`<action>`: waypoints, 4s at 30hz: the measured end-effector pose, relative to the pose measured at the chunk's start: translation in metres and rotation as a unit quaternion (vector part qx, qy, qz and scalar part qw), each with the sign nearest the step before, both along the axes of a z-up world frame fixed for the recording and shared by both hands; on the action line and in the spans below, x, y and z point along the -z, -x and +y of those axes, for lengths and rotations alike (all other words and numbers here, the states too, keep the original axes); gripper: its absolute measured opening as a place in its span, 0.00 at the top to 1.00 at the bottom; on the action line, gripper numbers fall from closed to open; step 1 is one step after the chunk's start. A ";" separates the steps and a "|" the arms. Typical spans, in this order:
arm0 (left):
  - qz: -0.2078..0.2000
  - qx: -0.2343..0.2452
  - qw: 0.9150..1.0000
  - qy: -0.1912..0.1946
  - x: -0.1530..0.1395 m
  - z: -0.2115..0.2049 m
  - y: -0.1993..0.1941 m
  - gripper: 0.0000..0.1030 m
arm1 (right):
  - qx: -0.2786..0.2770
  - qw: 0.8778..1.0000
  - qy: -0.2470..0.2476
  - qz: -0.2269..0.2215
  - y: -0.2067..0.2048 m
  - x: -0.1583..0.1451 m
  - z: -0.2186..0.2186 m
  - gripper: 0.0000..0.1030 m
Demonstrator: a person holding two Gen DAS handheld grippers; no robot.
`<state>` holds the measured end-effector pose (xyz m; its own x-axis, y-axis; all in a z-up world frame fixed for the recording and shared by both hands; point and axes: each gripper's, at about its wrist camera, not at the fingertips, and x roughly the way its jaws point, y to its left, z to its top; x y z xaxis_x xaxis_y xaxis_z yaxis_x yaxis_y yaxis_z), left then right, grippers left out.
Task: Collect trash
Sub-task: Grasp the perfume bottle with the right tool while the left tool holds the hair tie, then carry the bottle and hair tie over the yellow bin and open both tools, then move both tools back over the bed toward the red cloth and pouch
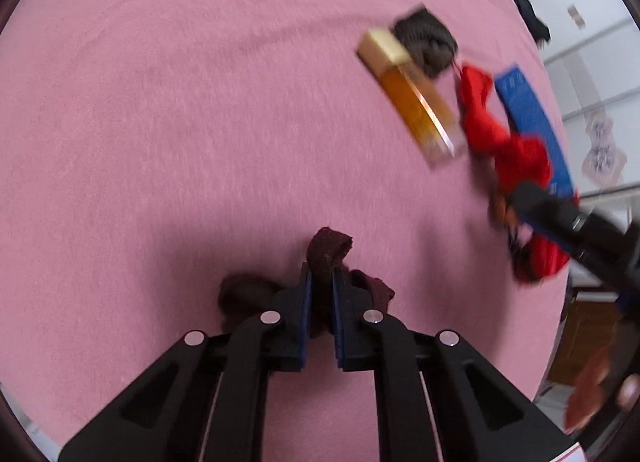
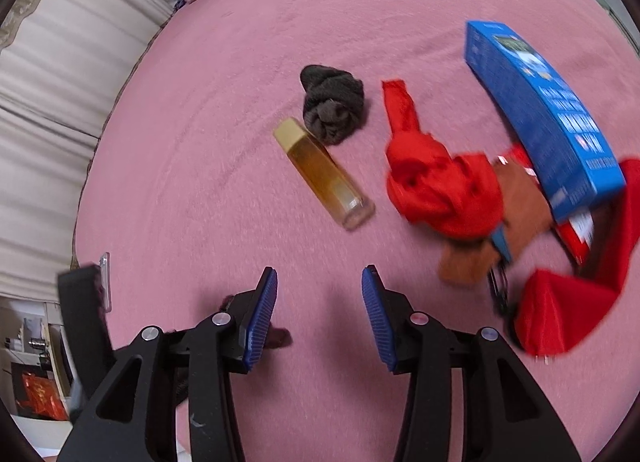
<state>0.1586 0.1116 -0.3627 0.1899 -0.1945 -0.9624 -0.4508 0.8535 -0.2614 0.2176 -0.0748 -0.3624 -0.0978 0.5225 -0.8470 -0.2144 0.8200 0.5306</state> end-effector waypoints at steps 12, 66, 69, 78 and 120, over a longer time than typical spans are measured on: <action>-0.031 -0.064 0.997 0.033 -0.005 0.034 -0.071 0.92 | -0.054 0.998 0.031 -0.017 -0.049 0.035 0.047 0.52; 0.033 0.168 0.981 0.085 -0.058 -0.324 0.009 0.92 | 0.176 0.981 0.036 0.078 0.130 -0.035 -0.337 0.70; 0.032 0.192 0.977 0.087 -0.062 -0.360 0.006 0.92 | 0.201 0.976 0.041 0.074 0.133 -0.041 -0.374 0.70; 0.039 0.261 0.960 0.091 -0.060 -0.472 -0.004 0.92 | 0.272 0.958 0.058 0.069 0.145 -0.044 -0.481 0.70; 0.039 0.332 0.939 0.079 -0.066 -0.589 -0.060 0.23 | 0.364 0.928 0.055 0.055 0.103 -0.046 -0.612 0.44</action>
<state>0.2182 -0.4773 -0.2968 -0.0935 -0.3862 -0.9177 0.1439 0.9068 -0.3963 0.1150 -0.6869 -0.3161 0.1588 0.3946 -0.9050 0.4676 0.7773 0.4209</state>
